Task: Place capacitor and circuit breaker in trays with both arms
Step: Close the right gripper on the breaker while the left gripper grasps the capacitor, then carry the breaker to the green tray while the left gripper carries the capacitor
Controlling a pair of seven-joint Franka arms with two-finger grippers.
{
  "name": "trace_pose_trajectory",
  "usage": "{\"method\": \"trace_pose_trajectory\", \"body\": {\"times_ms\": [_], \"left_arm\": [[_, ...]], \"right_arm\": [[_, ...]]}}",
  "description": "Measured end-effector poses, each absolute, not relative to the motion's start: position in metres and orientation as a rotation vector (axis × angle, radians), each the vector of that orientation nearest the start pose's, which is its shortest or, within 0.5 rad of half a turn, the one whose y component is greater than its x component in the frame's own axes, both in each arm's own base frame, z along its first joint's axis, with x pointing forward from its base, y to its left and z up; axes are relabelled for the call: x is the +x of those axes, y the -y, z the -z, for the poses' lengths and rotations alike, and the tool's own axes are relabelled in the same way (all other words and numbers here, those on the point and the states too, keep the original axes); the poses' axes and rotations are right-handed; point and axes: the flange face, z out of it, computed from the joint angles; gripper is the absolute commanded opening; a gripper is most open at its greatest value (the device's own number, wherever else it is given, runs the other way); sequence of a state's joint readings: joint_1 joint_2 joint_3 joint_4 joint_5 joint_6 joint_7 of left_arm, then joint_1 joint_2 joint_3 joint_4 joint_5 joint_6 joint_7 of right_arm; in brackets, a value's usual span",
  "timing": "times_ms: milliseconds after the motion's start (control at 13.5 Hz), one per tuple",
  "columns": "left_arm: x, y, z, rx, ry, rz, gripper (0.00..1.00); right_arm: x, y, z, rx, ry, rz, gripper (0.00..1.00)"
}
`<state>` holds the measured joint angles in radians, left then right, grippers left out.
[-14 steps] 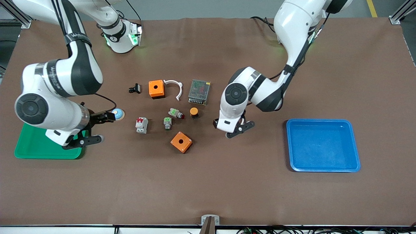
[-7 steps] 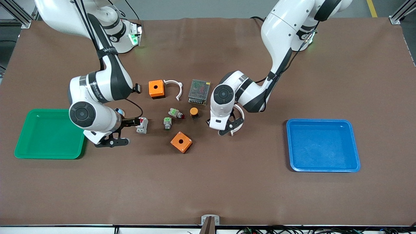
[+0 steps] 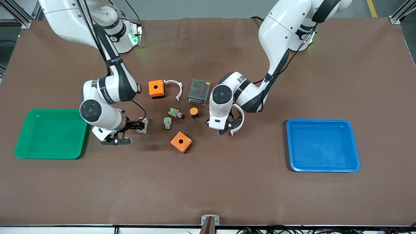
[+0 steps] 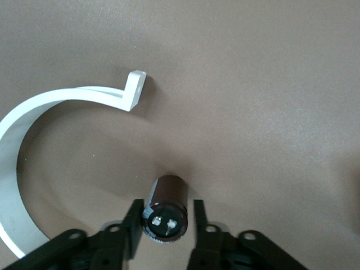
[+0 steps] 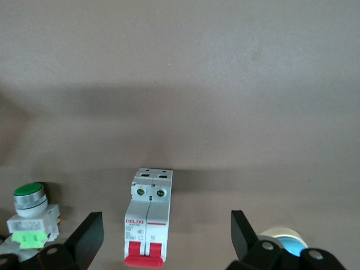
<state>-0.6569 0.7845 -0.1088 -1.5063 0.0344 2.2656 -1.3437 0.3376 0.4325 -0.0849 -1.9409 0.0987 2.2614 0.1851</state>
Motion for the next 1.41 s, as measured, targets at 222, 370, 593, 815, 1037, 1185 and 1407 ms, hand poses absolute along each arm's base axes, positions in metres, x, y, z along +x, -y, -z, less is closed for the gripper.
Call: {"method": "trace_pose_trajectory", "body": {"times_ms": [222, 370, 593, 815, 1037, 1185, 1407], "left_arm": [[0.525, 0.481, -0.202, -2.997, 0.933, -0.031, 0.00], [0.536, 0.474, -0.211, -2.977, 1.014, 0.014, 0.00], [0.576, 0.438, -0.260, -2.969, 1.157, 0.100, 0.00], [0.617, 0.372, -0.308, -2.955, 1.206, 0.147, 0.00], [0.640, 0.302, -0.321, -2.946, 1.110, 0.120, 0.00], [0.651, 0.257, -0.314, -2.928, 1.054, 0.070, 0.00], [0.662, 0.209, -0.304, -2.918, 1.029, 0.036, 0.00]], "right_arm": [[0.583, -0.156, -0.243, -3.107, -0.021, -0.188, 1.00], [0.582, -0.157, -0.242, -3.098, -0.032, -0.172, 1.00], [0.578, -0.161, -0.238, -3.080, -0.051, -0.182, 1.00], [0.572, -0.162, -0.231, -3.077, -0.055, -0.206, 0.93], [0.566, -0.163, -0.225, -3.080, -0.051, -0.228, 0.70], [0.565, -0.163, -0.224, -3.080, -0.052, -0.220, 0.59], [0.564, -0.164, -0.220, -3.081, -0.052, -0.202, 0.31]]}}
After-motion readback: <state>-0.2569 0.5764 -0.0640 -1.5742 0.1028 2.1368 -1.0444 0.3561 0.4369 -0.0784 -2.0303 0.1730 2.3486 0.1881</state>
